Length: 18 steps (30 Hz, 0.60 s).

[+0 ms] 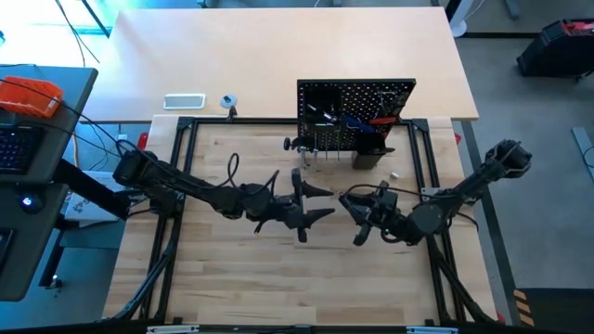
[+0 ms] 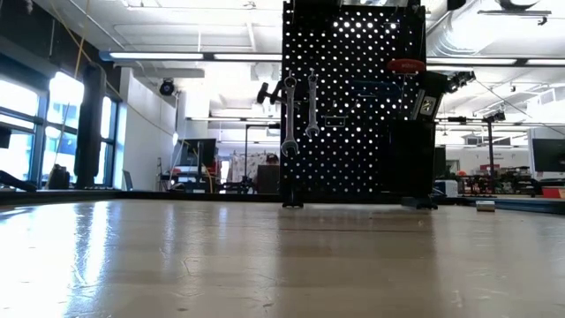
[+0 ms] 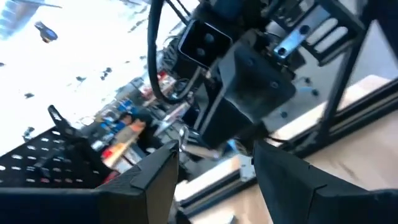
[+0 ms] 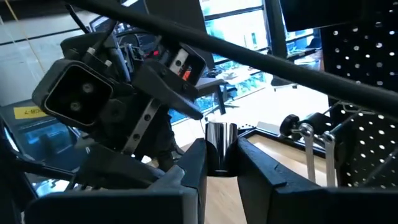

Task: Hang tools onto peg board
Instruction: Hang the silver socket onto the pegboard

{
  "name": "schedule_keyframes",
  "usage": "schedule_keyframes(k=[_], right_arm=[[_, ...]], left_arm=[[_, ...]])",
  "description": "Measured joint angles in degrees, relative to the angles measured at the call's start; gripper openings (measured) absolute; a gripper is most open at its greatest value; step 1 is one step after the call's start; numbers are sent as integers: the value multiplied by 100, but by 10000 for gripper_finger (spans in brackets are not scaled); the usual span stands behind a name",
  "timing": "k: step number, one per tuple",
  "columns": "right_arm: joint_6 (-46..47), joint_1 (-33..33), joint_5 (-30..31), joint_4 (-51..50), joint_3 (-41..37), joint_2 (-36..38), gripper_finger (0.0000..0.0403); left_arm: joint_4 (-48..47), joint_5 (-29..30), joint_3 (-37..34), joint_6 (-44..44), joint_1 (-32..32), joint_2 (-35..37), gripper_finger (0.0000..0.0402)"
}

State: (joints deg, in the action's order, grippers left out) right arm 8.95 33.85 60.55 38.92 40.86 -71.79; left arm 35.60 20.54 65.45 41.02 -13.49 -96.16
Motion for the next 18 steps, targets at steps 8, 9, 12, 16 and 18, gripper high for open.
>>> schedule_keyframes(k=[8, 9, 12, 16, 18], right_arm=[[-44, -201, -400, 119, 0, -2, 55], [-44, -220, -449, 124, 0, -2, 55], [-44, -288, -590, 193, 0, -4, 55], [-29, -351, -722, 266, 0, -4, 55], [0, -361, -758, 288, 0, -4, 55]], left_arm=[[120, 177, 0, 394, -23, 0, 197], [126, 183, 0, 433, -23, 0, 197], [129, 222, 0, 619, -23, -10, 197], [434, 528, 0, 1164, -56, -138, 197], [556, 566, 0, 1374, -85, -199, 197]])
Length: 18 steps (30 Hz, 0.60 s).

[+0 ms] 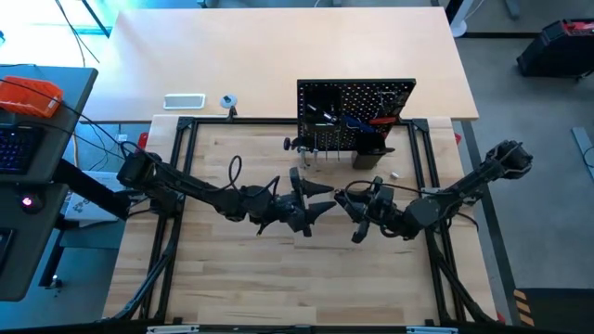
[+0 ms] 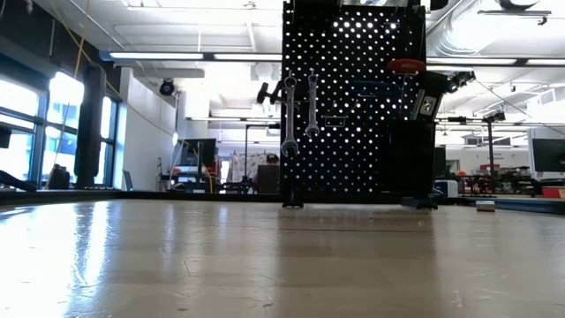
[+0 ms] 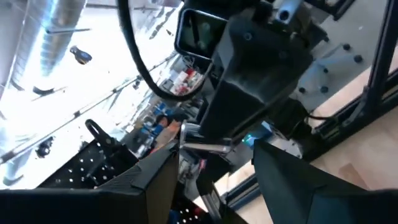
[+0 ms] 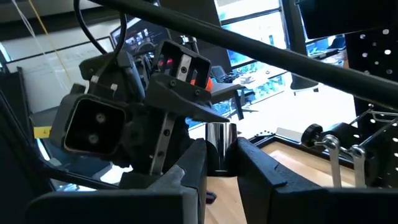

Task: Hang tools onto peg board
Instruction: Hang the silver socket onto the pegboard

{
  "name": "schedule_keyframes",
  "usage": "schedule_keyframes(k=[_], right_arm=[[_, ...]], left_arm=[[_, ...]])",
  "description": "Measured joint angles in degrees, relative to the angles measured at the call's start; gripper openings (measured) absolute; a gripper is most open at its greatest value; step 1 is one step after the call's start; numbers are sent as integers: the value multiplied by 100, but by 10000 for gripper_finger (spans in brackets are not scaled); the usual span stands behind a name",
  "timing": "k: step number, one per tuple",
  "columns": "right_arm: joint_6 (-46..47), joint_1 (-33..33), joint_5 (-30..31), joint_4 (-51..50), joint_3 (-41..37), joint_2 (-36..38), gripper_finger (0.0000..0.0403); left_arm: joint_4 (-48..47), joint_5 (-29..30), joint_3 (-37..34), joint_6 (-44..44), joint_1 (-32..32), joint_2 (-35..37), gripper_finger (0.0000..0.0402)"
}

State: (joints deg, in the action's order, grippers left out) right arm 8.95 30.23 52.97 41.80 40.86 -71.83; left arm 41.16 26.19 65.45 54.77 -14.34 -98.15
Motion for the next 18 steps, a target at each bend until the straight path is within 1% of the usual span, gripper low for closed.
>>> schedule_keyframes(k=[4, 9, 13, 18], right_arm=[[70, -26, -112, 11, 0, 0, 55], [122, -56, -123, 9, 0, 0, 55], [155, -98, -264, 9, 0, -1, 55], [180, -159, -421, 29, 0, -17, 55]], left_arm=[[240, 27, -4, 192, -14, -107, 198], [409, 26, -4, 205, -11, -163, 198], [602, 77, -4, 303, -10, -166, 198], [556, 117, -4, 431, -5, -166, 198]])
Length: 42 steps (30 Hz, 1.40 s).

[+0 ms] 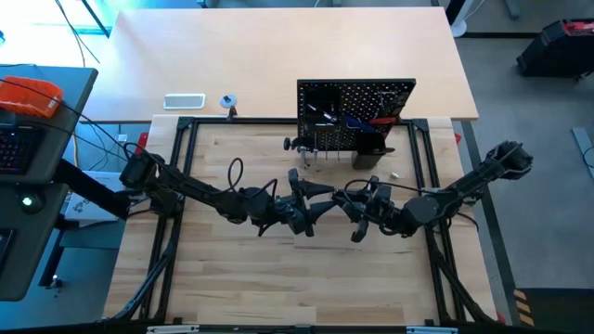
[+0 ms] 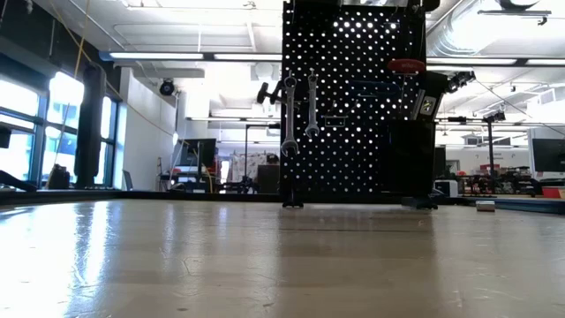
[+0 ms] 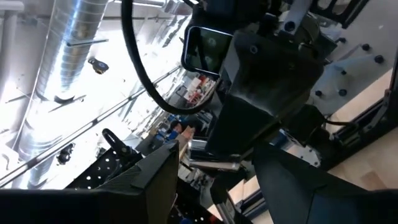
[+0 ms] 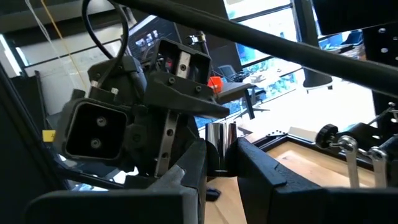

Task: Hang tools onto peg board
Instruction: Hang the silver socket onto the pegboard

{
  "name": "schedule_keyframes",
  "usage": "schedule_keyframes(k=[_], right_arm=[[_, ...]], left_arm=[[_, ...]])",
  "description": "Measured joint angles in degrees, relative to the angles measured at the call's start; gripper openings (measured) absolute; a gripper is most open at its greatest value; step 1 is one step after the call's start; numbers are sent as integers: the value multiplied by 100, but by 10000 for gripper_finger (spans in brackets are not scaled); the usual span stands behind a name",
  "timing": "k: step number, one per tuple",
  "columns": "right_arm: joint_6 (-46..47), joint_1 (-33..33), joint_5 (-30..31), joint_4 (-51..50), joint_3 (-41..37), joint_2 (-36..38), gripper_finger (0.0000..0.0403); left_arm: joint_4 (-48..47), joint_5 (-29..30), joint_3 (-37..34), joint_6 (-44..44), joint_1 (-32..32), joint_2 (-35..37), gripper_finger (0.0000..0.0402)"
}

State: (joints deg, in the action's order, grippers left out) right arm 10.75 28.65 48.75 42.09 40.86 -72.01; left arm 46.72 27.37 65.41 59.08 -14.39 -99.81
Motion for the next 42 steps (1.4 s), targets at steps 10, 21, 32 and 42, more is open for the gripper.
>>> schedule_keyframes(k=[10, 21, 32, 42], right_arm=[[150, -166, -320, 26, 0, -2, 55], [220, -169, -384, 24, 0, -2, 55], [226, -167, -455, 27, 0, -2, 55], [229, -166, -531, 35, 0, -2, 55]], left_arm=[[-9, 215, 0, 113, 13, 0, 198], [25, 272, 0, 115, 53, 0, 198], [-27, 38, 0, 119, 80, 0, 146], [-11, 16, 0, 309, 78, 2, 110]])
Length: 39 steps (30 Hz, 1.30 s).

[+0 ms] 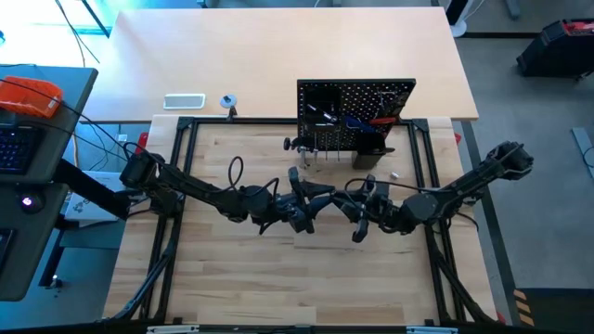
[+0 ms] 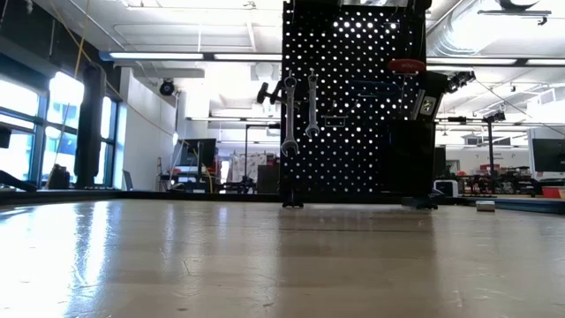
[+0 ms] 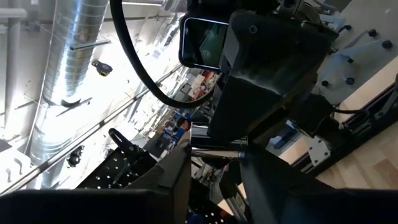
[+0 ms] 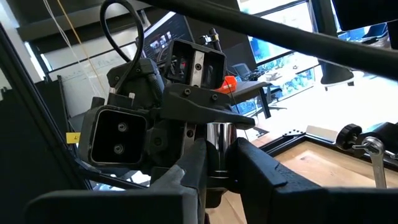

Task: Hang tools onto peg board
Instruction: Hang the silver socket onto the pegboard

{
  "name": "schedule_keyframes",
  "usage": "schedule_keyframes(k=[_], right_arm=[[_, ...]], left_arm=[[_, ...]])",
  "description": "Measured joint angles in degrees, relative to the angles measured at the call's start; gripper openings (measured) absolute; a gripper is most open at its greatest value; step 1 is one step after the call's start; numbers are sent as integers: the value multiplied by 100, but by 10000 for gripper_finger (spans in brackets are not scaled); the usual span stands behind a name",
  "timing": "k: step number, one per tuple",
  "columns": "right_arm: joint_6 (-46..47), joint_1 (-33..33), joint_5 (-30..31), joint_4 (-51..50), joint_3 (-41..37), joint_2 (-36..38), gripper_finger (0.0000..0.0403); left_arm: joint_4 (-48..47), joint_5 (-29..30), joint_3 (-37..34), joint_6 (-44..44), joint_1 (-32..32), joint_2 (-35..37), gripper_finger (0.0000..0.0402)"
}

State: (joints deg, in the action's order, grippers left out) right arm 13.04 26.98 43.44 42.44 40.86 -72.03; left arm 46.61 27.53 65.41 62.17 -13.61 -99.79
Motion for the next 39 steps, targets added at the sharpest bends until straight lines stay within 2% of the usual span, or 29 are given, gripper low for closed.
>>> schedule_keyframes(k=[8, 17, 25, 34, 39], right_arm=[[-136, 71, 14, -13, 0, -2, 86], [-630, 458, 693, 41, 0, -4, 133], [-1057, 894, 1427, 38, 0, 2, 150], [-668, 1284, 2026, -822, 2, 4, 151], [-114, 1331, 2125, -1556, 2, 4, 151]], left_arm=[[-16, 127, 0, 308, -47, 0, 108], [1, 393, 2, 606, -105, 0, 107], [169, 739, 2, 1170, -105, 62, 107], [150, 878, 8, 1264, 125, 813, 107], [-668, 778, 412, 882, 547, 1290, 107]])
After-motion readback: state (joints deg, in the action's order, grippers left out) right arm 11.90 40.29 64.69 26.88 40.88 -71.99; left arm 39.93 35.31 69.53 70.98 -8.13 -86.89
